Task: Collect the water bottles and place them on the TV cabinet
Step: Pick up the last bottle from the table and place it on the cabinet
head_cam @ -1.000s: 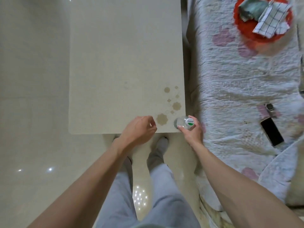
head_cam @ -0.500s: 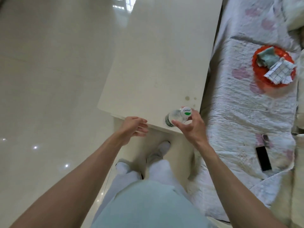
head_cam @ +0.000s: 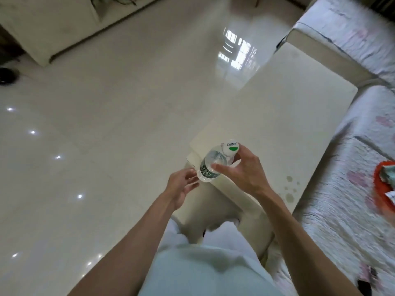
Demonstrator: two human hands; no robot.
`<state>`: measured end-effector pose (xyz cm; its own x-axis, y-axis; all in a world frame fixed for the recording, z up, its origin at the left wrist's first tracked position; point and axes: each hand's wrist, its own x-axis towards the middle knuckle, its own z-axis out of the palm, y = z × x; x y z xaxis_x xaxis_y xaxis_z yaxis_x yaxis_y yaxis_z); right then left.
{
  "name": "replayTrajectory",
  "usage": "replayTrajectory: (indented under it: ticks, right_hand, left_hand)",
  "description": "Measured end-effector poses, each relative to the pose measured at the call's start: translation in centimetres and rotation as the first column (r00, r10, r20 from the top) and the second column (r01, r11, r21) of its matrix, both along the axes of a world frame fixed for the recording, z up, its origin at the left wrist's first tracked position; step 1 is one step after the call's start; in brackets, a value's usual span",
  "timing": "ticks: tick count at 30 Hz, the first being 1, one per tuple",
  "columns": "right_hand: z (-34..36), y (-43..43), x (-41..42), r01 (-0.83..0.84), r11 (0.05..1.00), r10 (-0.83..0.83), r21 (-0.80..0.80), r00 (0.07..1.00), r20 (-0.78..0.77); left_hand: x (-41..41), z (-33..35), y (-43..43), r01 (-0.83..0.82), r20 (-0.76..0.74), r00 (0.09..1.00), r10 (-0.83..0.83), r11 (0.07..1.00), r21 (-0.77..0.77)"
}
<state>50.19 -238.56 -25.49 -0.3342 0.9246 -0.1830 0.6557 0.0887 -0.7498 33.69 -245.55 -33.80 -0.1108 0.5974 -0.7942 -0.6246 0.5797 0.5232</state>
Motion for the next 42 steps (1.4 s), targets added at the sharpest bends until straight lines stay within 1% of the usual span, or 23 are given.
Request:
replayTrajectory:
  ticks: [4,7,12,15,18,21,28,31,35,42]
  right_hand:
    - [0.9,0.3,-6.4,-0.132,0.991,0.132,-0.019,0.991,0.005]
    - [1.4,1.1,-10.8,-0.251,0.968,0.251,-0.020,0.967,0.036]
    - [2.2,3.1,-17.1,-0.431,0.902,0.429,0.006,0.898,0.098]
    - [2.4,5.0,-20.6,-0.508,0.861,0.506,0.002,0.858,0.089]
    - [2.4,7.5,-23.9,-0.552,0.833,0.550,0.017,0.833,0.062]
    - [2.7,10.6,-27.5,-0.566,0.823,0.566,0.036,0.824,0.019]
    - [5.4,19.1,-36.5,-0.627,0.775,0.629,0.077,0.777,-0.011]
    - [6.7,22.7,-39.8,-0.667,0.738,0.670,0.105,0.742,0.004]
    - [7.7,26.3,-43.3,-0.715,0.687,0.719,0.129,0.695,0.029]
    - [7.4,29.9,-51.1,-0.758,0.639,0.757,0.135,0.650,0.070]
  left_hand:
    - [-5.1,0.5,-2.3,-0.174,0.042,0.984,0.173,0.985,0.014]
    - [-8.5,0.7,-3.2,-0.302,0.066,0.951,0.301,0.953,0.015]
    - [-13.2,1.3,-3.3,-0.452,0.085,0.890,0.447,0.891,0.048]
    - [-15.9,1.6,-2.6,-0.513,0.084,0.858,0.507,0.855,0.078]
    - [-18.5,2.2,-1.0,-0.582,0.073,0.813,0.578,0.807,0.095]
    - [-21.3,2.9,1.6,-0.605,0.053,0.796,0.603,0.790,0.103]
    - [-28.5,5.5,9.8,-0.664,0.039,0.744,0.667,0.732,0.153]
    - [-31.1,6.4,13.3,-0.691,0.037,0.717,0.696,0.702,0.174]
    - [-33.4,6.7,16.4,-0.724,0.071,0.685,0.725,0.667,0.178]
    - [-39.8,6.0,19.9,-0.757,0.078,0.648,0.758,0.629,0.177]
